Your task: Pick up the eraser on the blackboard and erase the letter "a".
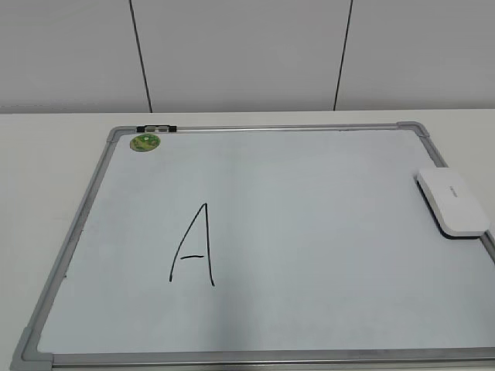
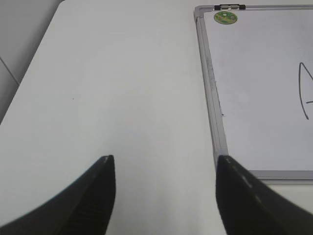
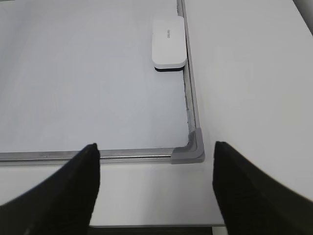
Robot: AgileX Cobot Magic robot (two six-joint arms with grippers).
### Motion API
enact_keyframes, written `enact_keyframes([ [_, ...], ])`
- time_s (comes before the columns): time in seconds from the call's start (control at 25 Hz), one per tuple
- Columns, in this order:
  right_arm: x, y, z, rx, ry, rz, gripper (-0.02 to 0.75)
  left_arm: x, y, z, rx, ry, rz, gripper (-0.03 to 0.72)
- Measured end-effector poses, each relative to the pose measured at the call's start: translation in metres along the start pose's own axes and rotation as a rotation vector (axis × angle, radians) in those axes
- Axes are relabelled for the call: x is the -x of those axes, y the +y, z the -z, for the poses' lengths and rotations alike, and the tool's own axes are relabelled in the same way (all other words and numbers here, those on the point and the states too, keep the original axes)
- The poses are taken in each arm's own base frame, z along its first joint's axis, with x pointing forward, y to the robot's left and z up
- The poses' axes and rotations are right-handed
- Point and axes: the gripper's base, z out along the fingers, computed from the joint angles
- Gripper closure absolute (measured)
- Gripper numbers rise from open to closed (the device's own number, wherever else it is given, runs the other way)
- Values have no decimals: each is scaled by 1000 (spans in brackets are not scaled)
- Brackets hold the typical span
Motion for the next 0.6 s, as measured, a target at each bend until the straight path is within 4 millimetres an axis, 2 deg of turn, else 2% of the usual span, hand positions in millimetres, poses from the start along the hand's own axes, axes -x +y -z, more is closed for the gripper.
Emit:
enact_keyframes([
  [0.6,0,0,0,0,0,0,202,0,0,0,0,0,0,215],
])
